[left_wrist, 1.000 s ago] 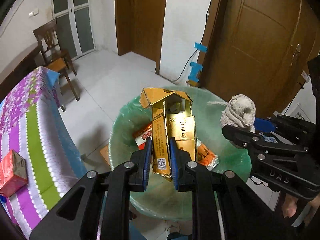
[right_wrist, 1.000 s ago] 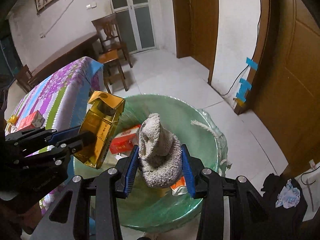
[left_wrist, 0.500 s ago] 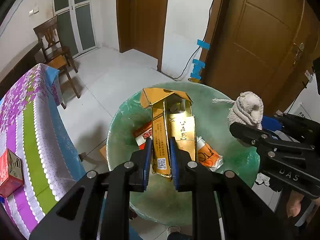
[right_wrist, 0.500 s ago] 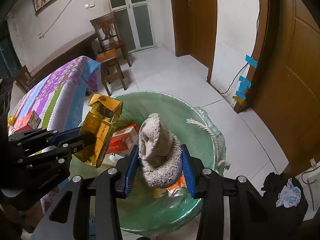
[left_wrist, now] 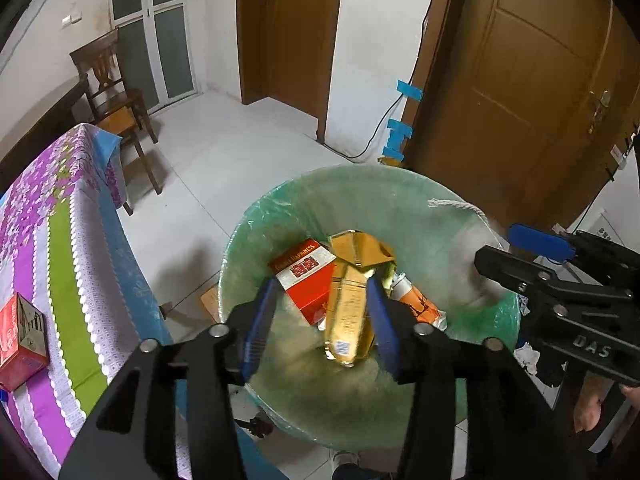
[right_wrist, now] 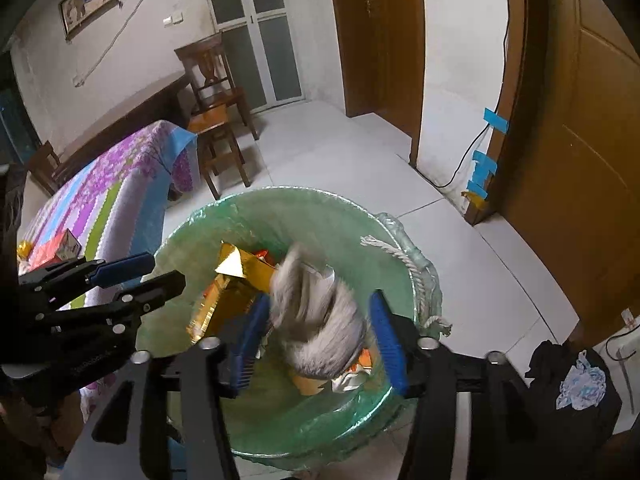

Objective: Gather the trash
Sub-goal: 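Open both tools to drop packet and towel into the bin, then move both tools back toward the table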

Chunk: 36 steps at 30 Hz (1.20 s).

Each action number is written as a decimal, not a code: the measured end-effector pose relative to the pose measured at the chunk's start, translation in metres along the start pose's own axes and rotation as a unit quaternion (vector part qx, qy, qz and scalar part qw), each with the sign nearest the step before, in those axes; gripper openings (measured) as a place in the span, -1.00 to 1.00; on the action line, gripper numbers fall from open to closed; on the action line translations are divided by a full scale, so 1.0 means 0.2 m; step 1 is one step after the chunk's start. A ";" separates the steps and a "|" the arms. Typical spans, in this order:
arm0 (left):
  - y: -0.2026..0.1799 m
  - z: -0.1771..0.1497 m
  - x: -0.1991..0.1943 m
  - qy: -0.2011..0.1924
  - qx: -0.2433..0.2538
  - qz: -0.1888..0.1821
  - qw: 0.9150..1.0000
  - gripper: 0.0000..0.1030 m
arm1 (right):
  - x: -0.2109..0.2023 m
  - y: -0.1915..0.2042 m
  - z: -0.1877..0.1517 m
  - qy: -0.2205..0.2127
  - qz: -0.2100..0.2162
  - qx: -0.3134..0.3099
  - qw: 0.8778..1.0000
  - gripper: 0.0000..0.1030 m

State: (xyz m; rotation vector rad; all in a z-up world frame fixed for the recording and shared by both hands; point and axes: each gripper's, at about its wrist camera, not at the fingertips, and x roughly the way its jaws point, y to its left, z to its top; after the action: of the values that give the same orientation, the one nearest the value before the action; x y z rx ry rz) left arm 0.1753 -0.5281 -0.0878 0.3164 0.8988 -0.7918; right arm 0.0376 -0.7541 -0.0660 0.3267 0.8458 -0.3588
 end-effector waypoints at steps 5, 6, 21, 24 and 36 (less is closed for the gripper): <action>0.00 -0.01 -0.03 -0.004 -0.001 0.001 1.000 0.04 | -0.06 0.01 0.00 -0.011 -0.002 -0.001 1.000 0.29; 0.00 -0.01 -0.05 -0.005 -0.002 0.000 1.000 0.05 | -0.08 0.02 0.00 -0.013 -0.002 -0.001 1.000 0.29; 0.07 -0.10 -0.30 -0.030 -0.006 0.002 1.000 0.05 | -0.37 0.20 -0.08 -0.059 0.012 -0.030 0.998 0.39; 0.10 -0.13 -0.39 -0.039 -0.007 0.002 0.999 0.10 | -0.45 0.30 -0.10 -0.070 0.022 -0.049 0.996 0.43; 0.53 -0.46 -0.88 -0.058 -0.021 0.055 0.997 0.31 | -0.54 0.79 -0.29 -0.065 0.130 -0.104 0.984 0.53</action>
State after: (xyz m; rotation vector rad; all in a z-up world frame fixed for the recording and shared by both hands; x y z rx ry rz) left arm 0.1345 -0.3196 -0.0105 0.2787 0.7813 -0.6823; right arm 0.0011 -0.5708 0.0028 0.2131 0.6941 -0.0457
